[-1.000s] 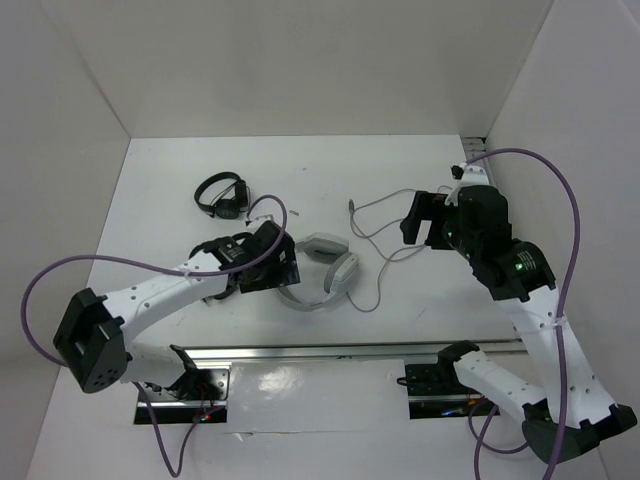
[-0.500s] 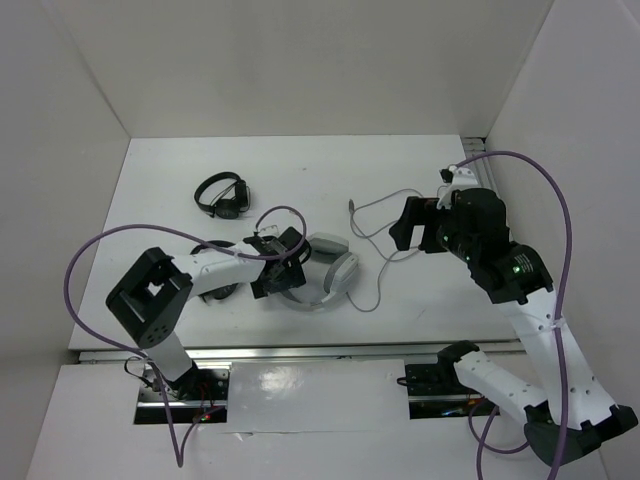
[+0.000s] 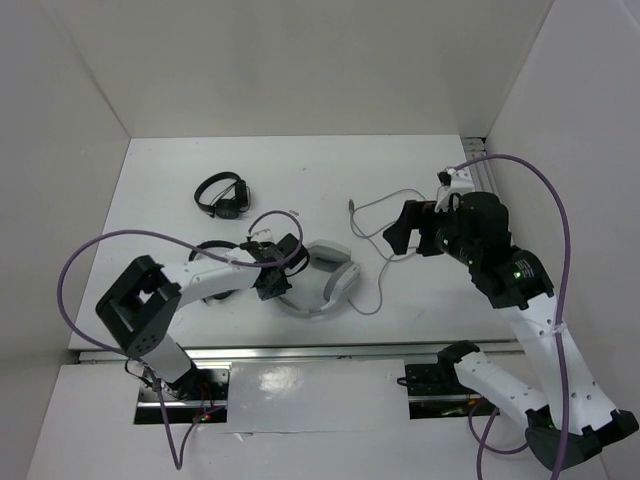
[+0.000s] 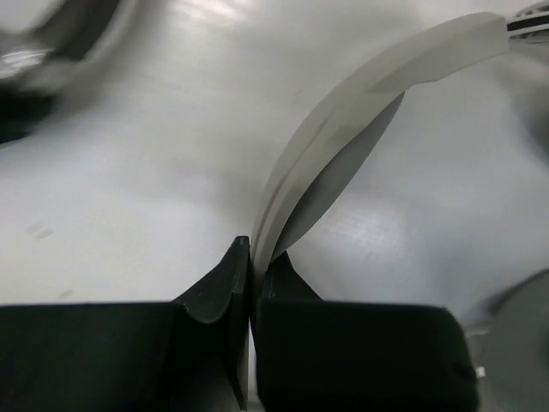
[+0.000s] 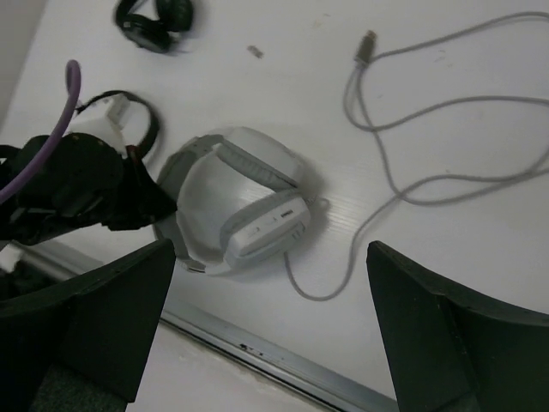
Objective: Wrap the headphones
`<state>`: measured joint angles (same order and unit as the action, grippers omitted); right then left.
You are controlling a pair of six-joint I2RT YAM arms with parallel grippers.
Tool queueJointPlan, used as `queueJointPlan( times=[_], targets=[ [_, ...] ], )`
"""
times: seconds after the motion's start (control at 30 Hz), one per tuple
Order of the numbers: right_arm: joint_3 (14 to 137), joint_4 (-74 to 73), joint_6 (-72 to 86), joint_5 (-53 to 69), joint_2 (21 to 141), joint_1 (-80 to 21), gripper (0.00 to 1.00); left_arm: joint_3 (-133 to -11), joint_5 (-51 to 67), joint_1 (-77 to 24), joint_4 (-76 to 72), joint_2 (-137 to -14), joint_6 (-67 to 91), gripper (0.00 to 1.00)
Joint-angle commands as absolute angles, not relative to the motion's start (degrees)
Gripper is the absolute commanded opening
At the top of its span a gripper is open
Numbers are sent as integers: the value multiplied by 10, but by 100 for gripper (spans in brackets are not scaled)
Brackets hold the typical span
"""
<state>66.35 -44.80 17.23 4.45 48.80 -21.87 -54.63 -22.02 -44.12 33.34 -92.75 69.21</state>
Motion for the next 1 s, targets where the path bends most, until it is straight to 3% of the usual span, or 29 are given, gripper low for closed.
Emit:
queueJointPlan(
  times=[0.0,0.03,0.1,0.23,0.4,0.57,0.7,0.97],
  targets=[
    [629,-328,200,180,433,-222,100,-578,-293,-461,472,-808,686,0],
    [579,-290,231,261,416,-222,100,-596,-310,-467,529,-783,672,0],
    [532,-213,261,303,364,-222,100,-666,-351,-467,601,-741,650,0],
    [458,-85,288,279,287,-222,100,-800,-454,-467,738,-651,594,0],
    [329,106,300,278,206,-222,100,-933,-455,-454,782,-585,508,0],
    [303,229,284,336,317,-222,100,-1089,-380,-444,782,-584,425,0],
    [328,286,272,403,428,-237,100,-1131,-334,-438,782,-605,400,0],
    [413,196,145,443,559,-327,100,-1150,-309,-432,782,-628,394,0]
  ],
)
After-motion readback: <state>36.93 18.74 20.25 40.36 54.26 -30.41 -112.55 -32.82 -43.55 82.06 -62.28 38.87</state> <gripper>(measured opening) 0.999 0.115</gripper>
